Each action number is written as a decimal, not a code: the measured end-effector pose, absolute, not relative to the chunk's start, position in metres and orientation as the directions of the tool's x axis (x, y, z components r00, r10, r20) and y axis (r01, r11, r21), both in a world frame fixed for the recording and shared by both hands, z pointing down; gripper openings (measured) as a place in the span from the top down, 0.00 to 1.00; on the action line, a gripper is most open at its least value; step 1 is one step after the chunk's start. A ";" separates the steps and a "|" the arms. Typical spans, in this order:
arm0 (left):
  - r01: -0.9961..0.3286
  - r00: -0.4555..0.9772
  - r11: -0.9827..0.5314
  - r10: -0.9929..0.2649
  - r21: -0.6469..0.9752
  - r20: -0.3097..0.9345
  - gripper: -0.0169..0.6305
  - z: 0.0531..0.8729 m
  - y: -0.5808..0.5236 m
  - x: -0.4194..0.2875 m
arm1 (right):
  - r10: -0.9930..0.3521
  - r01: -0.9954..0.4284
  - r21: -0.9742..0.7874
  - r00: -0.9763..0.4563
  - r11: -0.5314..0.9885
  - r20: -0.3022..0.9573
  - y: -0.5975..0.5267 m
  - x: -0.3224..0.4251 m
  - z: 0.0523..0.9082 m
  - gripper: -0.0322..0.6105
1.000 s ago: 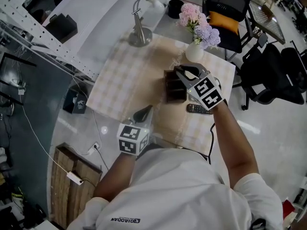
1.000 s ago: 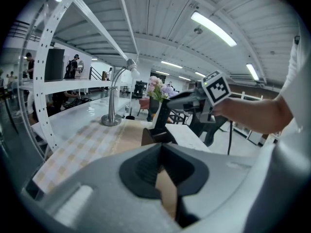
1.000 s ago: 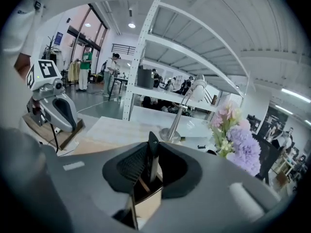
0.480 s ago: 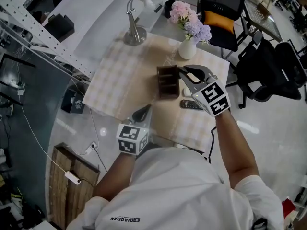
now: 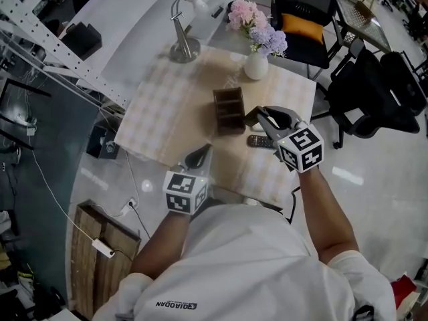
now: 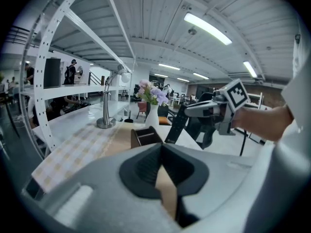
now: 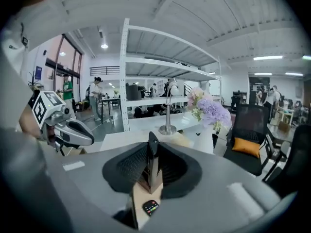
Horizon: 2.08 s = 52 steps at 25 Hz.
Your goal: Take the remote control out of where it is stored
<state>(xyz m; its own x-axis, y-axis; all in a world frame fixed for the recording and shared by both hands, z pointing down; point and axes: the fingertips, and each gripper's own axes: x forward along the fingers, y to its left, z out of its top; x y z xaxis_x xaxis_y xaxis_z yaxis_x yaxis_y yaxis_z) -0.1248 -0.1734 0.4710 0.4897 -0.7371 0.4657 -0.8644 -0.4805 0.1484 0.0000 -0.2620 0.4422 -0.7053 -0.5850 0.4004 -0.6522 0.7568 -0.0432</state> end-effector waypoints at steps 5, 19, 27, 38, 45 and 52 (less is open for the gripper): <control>-0.860 0.496 -0.489 -0.731 0.146 0.468 0.97 0.474 -0.165 -0.115 | -0.583 -0.695 -0.185 -0.695 0.695 0.421 -0.244 0.026 0.475 0.84; -0.839 0.519 -0.527 -0.698 0.136 0.493 0.97 0.481 -0.155 -0.086 | -0.618 -0.740 -0.562 -0.647 0.369 0.446 -0.196 0.080 0.564 0.84; -0.825 0.529 -0.551 -0.680 0.121 0.509 0.97 0.481 -0.149 -0.068 | -0.693 -0.639 -0.768 -0.578 0.055 0.431 -0.182 0.118 0.610 0.83; -0.829 0.525 -0.546 -0.683 0.121 0.507 0.97 0.481 -0.140 -0.054 | -0.626 -0.725 -0.689 -0.543 0.014 0.559 -0.165 0.144 0.650 0.78; -0.847 0.500 -0.521 -0.705 0.111 0.503 0.97 0.478 -0.132 -0.052 | -0.583 -0.779 -0.625 -0.526 0.041 0.618 -0.161 0.151 0.662 0.76; -0.875 0.460 -0.471 -0.737 0.111 0.496 0.97 0.479 -0.120 -0.051 | -0.539 -0.848 -0.508 -0.501 0.151 0.677 -0.158 0.157 0.670 0.78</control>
<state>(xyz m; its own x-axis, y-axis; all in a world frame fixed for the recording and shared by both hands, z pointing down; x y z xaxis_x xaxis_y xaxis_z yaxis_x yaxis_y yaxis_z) -0.0513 -0.1198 0.4791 0.4595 -0.7367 0.4961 -0.8751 -0.4709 0.1113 0.1566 -0.1576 0.6697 -0.5010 -0.5389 0.6772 -0.8482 0.1506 -0.5077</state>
